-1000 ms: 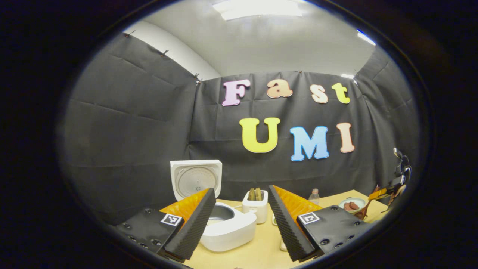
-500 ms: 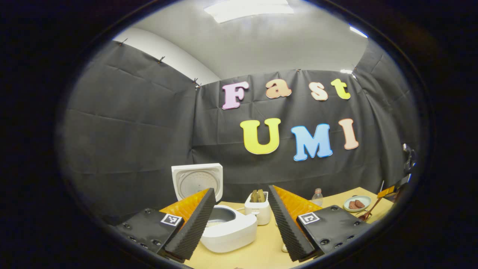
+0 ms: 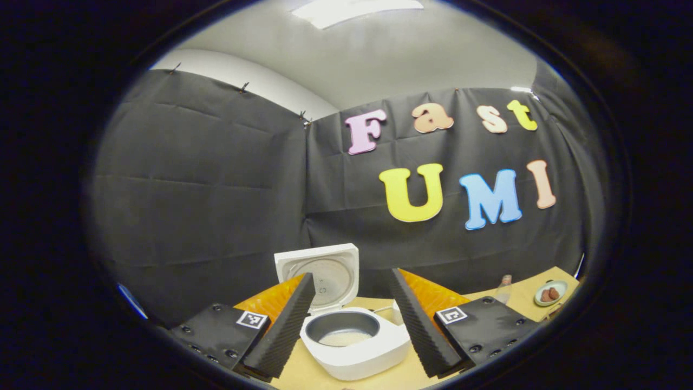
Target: Close the left gripper, press the button to open the rice cooker; take a wooden spoon from the chopstick holder with the right hand, scoop a spoonful of rice and pour it into the rice cooker, then put the wooden spoon back into the chopstick holder.
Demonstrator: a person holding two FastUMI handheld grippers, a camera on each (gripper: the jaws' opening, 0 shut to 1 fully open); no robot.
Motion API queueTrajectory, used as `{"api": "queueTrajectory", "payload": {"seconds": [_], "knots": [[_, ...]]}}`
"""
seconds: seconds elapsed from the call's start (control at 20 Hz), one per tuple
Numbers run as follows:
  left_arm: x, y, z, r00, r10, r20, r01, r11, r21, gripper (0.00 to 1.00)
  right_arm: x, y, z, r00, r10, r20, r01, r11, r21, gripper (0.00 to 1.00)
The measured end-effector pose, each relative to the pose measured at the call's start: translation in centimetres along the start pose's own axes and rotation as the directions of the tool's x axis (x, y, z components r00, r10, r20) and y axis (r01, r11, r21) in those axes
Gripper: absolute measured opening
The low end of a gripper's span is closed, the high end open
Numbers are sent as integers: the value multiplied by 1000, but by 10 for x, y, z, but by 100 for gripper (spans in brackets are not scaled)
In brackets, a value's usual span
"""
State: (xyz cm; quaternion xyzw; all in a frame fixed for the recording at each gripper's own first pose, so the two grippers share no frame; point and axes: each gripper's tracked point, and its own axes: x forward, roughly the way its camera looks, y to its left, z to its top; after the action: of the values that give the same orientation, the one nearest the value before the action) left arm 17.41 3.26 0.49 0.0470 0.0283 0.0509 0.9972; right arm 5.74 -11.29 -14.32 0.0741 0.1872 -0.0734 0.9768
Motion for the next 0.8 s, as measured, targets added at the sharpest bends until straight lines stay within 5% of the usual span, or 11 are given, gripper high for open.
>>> {"api": "queueTrajectory", "payload": {"seconds": [0.8], "knots": [[242, 83, -11, 999, 49, -17, -50, 998, -32, 97, -32, 67, 5, 982, -164, 93, 170, 984, -62, 98]]}}
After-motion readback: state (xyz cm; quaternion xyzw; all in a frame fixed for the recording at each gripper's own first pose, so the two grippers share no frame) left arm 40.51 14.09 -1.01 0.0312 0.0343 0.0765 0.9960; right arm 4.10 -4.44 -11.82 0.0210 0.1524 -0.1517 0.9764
